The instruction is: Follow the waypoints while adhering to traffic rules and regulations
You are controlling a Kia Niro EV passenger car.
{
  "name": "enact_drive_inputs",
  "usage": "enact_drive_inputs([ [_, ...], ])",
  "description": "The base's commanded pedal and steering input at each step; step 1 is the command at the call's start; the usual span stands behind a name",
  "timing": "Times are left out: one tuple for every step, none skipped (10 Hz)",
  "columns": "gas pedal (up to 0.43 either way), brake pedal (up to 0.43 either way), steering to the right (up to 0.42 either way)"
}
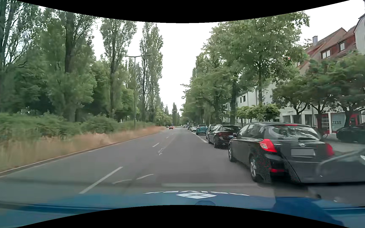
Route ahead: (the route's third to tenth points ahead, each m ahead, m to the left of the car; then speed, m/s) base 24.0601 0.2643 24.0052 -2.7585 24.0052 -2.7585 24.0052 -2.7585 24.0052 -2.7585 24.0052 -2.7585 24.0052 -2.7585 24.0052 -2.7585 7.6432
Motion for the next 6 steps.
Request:
enact_drive_inputs([
  [0.087,0.0,-0.013],
  [0.087,0.0,-0.013],
  [0.087,0.0,-0.013],
  [0.087,0.0,-0.011],
  [0.098,0.0,-0.01],
  [0.098,0.0,-0.009],
])
